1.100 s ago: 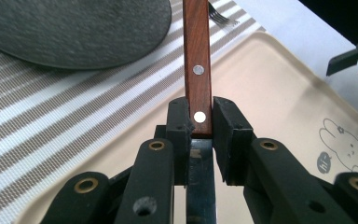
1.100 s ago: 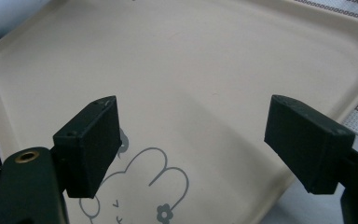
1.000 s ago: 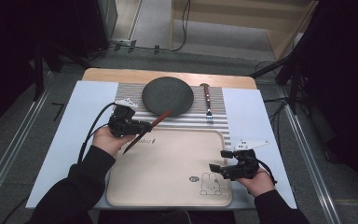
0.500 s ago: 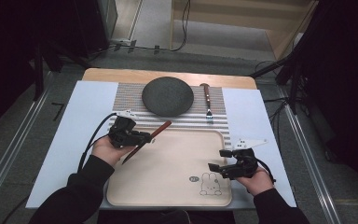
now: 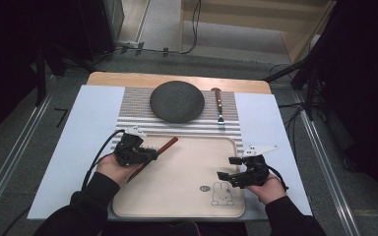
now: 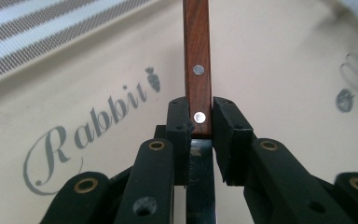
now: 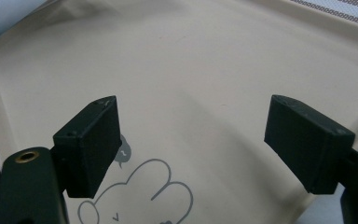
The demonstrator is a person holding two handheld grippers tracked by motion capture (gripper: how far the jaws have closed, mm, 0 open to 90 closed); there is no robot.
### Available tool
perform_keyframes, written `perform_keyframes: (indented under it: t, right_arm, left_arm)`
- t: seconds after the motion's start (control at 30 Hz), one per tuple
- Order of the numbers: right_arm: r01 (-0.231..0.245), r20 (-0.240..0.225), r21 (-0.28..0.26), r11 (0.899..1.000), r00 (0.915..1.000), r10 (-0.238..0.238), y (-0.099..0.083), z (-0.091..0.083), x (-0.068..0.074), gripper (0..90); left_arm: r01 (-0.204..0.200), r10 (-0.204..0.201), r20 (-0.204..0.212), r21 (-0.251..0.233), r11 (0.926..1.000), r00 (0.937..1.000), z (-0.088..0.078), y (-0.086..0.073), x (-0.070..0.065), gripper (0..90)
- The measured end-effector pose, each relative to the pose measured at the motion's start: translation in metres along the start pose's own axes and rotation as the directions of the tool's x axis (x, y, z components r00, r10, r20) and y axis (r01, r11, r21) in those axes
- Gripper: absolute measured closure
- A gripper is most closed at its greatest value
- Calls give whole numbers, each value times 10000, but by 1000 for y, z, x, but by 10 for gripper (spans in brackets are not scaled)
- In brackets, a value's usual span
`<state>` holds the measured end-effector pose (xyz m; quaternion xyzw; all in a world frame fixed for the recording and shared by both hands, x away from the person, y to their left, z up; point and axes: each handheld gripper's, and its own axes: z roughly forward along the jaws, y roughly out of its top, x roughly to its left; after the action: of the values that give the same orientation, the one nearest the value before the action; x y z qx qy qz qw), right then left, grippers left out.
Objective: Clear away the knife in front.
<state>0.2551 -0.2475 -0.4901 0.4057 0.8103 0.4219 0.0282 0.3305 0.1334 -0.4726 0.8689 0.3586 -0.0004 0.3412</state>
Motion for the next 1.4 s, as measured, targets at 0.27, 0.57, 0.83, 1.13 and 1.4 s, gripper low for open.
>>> perform_keyframes:
  t: [0.27,0.57,0.83,1.13,1.4]
  right_arm:
    - [-2,-3,54,10000,10000,2,0,1,0,167]
    - [42,-13,93,9999,10000,-42,0,1,0,167]
    - [11,-7,50,10000,10000,-11,0,1,0,167]
    - [-120,122,39,9999,9999,119,-5,-4,0,167]
    - [-252,283,-45,9997,9993,254,-12,-10,0,167]
  left_arm:
    - [10,-11,9,458,9989,10000,11,-4,2,774]
    - [-202,189,353,368,9991,9992,13,-6,6,577]
    - [-534,541,249,-278,9982,9982,10,0,9,393]
    - [-785,804,408,-478,9958,9959,15,14,1,384]
    - [-1133,1172,657,-601,9917,9909,26,28,-9,384]
